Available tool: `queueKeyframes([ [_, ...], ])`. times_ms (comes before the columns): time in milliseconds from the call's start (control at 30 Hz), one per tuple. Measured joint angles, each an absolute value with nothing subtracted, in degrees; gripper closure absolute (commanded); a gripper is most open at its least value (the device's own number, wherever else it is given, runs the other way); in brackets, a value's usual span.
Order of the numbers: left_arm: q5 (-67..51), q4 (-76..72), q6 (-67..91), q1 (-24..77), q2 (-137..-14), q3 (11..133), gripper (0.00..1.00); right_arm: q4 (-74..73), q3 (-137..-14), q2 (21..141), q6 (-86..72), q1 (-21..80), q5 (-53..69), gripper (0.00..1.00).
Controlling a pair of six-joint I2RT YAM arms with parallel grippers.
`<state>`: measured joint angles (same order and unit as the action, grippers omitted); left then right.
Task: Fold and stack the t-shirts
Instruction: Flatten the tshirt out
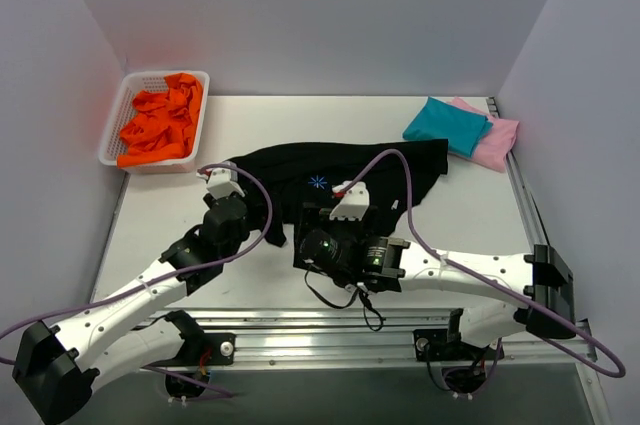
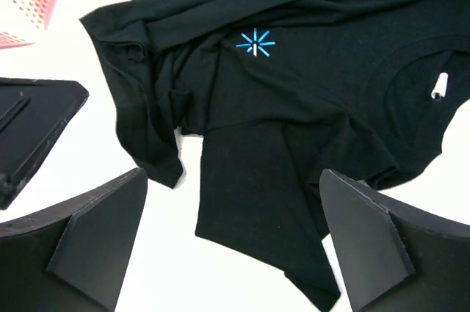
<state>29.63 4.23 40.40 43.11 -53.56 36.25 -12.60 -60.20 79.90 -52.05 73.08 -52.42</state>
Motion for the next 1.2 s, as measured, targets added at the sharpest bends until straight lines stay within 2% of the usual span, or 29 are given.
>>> queueKeyframes([
  [233, 30.35, 6.04, 39.59, 44.8, -51.79, 36.67, 0.06, -10.7, -50.59, 69.43, -52.4, 73.6, -52.73, 0.0],
  [533, 29.39, 10.02, 40.53, 49.95, -51.64, 33.98, 0.06, -6.13, -31.42, 56.69, -58.54, 74.48, -47.77, 0.03],
  [633, 29.3, 10.55, 41.43, 50.76, -53.12, 31.99, 0.06, -2.26, -28.53, 59.02, -60.34, 75.13, -45.01, 0.03],
  [900, 29.41, 10.83, 42.83, 54.13, -56.38, 30.65, 0.06, 4.56, -28.42, 75.94, -67.26, 79.99, -41.93, 0.02],
  [1200, 30.35, 10.66, 43.46, 55.7, -57.49, 30.57, 0.06, 9.56, -26.55, 78.67, -71.88, 79.99, -41.28, 0.03],
])
